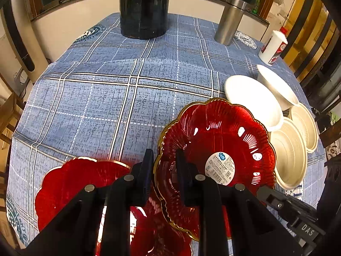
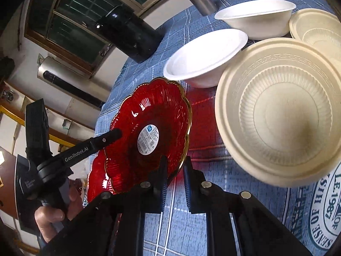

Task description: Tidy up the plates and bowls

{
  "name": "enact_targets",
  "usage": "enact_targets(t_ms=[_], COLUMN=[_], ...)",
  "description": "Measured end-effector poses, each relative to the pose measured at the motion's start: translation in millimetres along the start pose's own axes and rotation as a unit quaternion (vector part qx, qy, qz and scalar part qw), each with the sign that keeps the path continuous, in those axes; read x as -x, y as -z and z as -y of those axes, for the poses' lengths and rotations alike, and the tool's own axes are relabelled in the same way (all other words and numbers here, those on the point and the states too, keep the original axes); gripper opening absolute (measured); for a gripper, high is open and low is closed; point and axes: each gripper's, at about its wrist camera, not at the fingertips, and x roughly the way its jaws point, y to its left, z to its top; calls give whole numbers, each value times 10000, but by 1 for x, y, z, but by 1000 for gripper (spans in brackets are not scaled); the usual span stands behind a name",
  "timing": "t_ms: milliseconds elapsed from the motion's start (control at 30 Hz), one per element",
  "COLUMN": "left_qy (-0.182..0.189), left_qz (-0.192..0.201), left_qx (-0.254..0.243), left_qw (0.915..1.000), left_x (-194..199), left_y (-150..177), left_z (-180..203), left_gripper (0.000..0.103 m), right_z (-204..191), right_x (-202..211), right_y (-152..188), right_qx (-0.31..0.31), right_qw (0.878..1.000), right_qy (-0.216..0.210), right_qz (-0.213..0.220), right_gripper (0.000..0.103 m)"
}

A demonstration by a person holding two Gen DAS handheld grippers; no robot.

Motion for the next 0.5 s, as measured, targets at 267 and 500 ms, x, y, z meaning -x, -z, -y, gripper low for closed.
enact_targets(t_ms=[267, 500], left_qy=[68, 13], left_qz=[186, 401], left_qx=[76, 177], left_qw=[9998, 9990], left_x=[23, 45], left_y=[20, 38], left_z=[-7, -19], left_gripper=[19, 19], right_z=[-9, -28], right_x=[18, 24], right_y=[9, 17], right_qx=[187, 456], right_qw=[9997, 9986], right_qy=[-137, -244], right_qz=[85, 98], right_gripper=[14, 14])
